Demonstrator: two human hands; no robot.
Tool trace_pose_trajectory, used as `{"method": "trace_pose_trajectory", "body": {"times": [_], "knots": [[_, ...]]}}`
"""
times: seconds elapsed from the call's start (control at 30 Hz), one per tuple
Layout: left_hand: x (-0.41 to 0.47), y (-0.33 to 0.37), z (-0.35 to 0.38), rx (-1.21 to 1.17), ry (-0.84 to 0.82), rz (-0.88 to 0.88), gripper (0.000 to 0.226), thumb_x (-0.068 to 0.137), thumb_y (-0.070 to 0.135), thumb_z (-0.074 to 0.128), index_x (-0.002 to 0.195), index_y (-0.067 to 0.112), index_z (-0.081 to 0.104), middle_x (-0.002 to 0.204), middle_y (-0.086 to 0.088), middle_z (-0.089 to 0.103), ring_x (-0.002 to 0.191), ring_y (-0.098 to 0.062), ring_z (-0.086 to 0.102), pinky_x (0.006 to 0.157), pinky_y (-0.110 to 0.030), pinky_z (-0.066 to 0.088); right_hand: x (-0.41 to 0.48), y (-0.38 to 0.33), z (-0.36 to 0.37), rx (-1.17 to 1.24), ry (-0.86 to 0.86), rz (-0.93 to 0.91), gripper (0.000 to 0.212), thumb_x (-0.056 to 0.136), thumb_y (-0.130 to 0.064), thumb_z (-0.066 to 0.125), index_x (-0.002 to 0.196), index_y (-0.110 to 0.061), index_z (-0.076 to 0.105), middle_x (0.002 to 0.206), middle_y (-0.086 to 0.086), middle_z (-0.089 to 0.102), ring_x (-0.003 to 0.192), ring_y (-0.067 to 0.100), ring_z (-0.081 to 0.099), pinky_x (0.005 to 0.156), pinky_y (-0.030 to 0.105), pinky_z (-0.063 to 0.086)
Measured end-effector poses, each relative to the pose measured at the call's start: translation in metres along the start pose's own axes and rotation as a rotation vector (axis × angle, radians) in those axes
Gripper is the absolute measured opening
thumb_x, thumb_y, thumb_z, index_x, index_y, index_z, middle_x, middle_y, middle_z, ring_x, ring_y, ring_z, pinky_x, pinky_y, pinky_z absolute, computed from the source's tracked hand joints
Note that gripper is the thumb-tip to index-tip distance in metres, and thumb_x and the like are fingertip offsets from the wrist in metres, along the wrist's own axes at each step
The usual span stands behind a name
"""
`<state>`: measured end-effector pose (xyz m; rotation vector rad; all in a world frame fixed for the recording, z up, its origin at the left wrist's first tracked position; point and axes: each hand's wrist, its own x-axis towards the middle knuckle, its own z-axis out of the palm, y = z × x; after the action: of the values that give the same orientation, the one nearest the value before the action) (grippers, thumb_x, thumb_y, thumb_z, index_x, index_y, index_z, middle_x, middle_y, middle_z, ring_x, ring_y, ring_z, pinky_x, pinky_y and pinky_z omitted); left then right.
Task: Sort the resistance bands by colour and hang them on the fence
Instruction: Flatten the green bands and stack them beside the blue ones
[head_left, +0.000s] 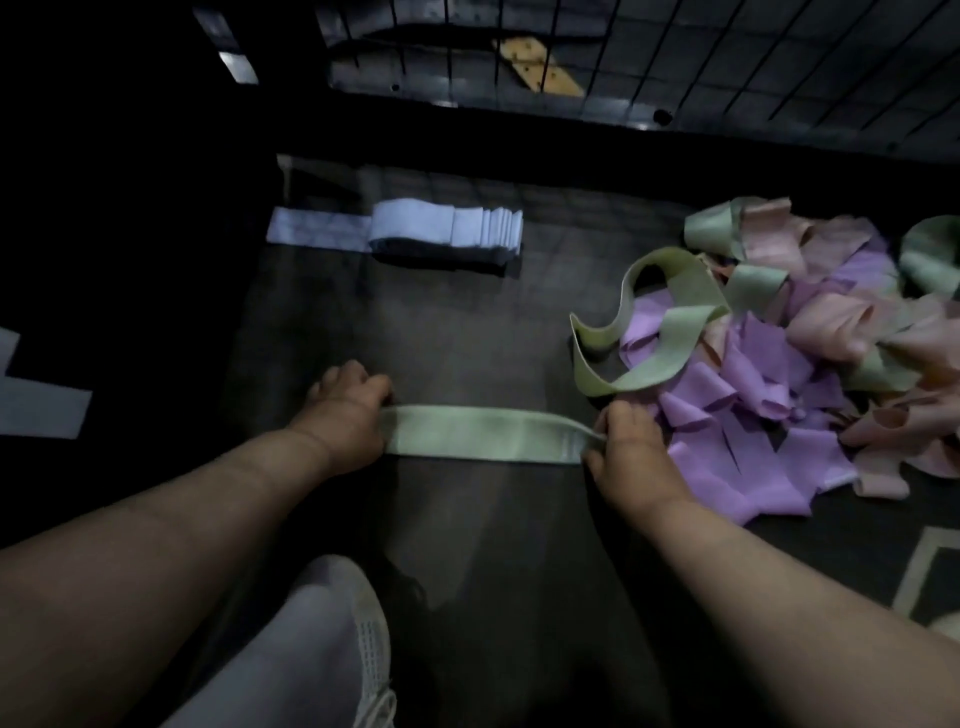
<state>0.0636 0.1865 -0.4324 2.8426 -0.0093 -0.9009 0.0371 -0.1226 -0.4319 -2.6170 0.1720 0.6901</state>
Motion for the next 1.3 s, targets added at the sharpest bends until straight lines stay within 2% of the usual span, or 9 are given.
{"method": "trace_pose_trajectory", "body": {"times": [0.17,0.3,0.37,0.57,0.7,0.8,0.93,1.13,1.3], "knots": [[-0.004,-0.012,-0.010,-0.333,-0.013,0.069,0.013,0.078,0.032,0.063,0.083,0.034,0.052,0.096,0.003,0.060,0.096,-0.024,0.060,0.085,-0.033,0.050,0.002,-0.003,-0.011,0.134,-0.009,-0.044,0.015,0.092,-0.013,0.057,0.090,-0.023,0.045,0.091,0.002,0.057,0.082,0.022,0.053,0.071,0.030,0.040],[-0.005,-0.024,-0.016,-0.234,0.383,0.200,0.022,0.077,0.006,0.073,0.092,0.018,0.062,0.092,-0.006,0.064,0.087,-0.029,0.060,0.077,-0.035,0.049,0.004,-0.012,-0.019,0.211,0.154,-0.144,0.018,0.088,-0.003,0.058,0.089,-0.018,0.050,0.094,0.000,0.055,0.085,0.016,0.048,0.071,0.026,0.034],[-0.006,-0.028,-0.016,-0.164,0.445,0.255,0.026,0.073,0.002,0.077,0.092,0.013,0.063,0.090,-0.009,0.063,0.084,-0.031,0.061,0.074,-0.038,0.051,0.008,-0.014,-0.016,0.204,0.167,-0.144,0.016,0.088,-0.004,0.058,0.088,-0.018,0.049,0.094,0.001,0.055,0.084,0.019,0.049,0.071,0.029,0.036],[-0.004,-0.045,0.001,-0.110,0.214,0.266,0.018,0.076,0.012,0.077,0.090,0.020,0.070,0.093,-0.002,0.061,0.090,-0.027,0.062,0.078,-0.034,0.049,0.010,-0.005,-0.002,0.136,0.076,-0.101,0.022,0.087,-0.002,0.055,0.096,-0.022,0.055,0.097,0.002,0.060,0.090,0.022,0.056,0.077,0.028,0.041],[0.001,-0.040,-0.006,-0.593,0.185,0.023,0.020,0.077,0.001,0.079,0.076,0.016,0.067,0.073,0.001,0.060,0.062,-0.004,0.057,0.059,-0.008,0.042,0.013,-0.002,-0.012,0.238,0.072,-0.074,0.017,0.088,-0.006,0.063,0.101,-0.017,0.066,0.095,-0.002,0.066,0.089,0.016,0.059,0.077,0.021,0.039],[0.001,-0.036,-0.015,-1.023,0.041,-0.187,0.008,0.087,0.006,0.071,0.082,0.008,0.066,0.066,-0.007,0.064,0.043,-0.003,0.055,0.043,-0.014,0.045,0.021,-0.002,-0.015,0.430,-0.002,0.060,0.013,0.088,-0.010,0.071,0.097,-0.017,0.064,0.084,0.001,0.068,0.078,0.019,0.064,0.070,0.025,0.047],[0.001,-0.049,-0.020,-1.062,-0.026,-0.265,0.010,0.091,0.016,0.068,0.094,0.007,0.067,0.065,-0.008,0.061,0.041,-0.007,0.052,0.038,-0.019,0.043,0.027,-0.015,-0.012,0.762,-0.178,0.262,0.016,0.091,0.000,0.065,0.106,0.001,0.059,0.084,0.016,0.065,0.063,0.022,0.064,0.058,0.029,0.055],[0.006,-0.042,-0.002,-0.916,-0.022,-0.342,0.022,0.087,0.023,0.074,0.095,0.004,0.065,0.068,-0.009,0.061,0.047,-0.013,0.052,0.038,-0.020,0.042,0.038,-0.017,-0.001,0.414,-0.057,0.260,0.028,0.089,-0.015,0.071,0.113,-0.003,0.062,0.082,0.002,0.060,0.079,0.018,0.056,0.073,0.026,0.043],[0.007,-0.034,0.006,-0.863,0.024,-0.381,0.029,0.086,0.033,0.075,0.093,0.007,0.063,0.070,-0.010,0.063,0.052,-0.020,0.055,0.046,-0.024,0.043,0.029,-0.022,0.003,0.145,0.048,0.217,0.041,0.088,-0.034,0.066,0.116,-0.008,0.051,0.117,0.014,0.057,0.109,0.033,0.057,0.089,0.036,0.046]]}}
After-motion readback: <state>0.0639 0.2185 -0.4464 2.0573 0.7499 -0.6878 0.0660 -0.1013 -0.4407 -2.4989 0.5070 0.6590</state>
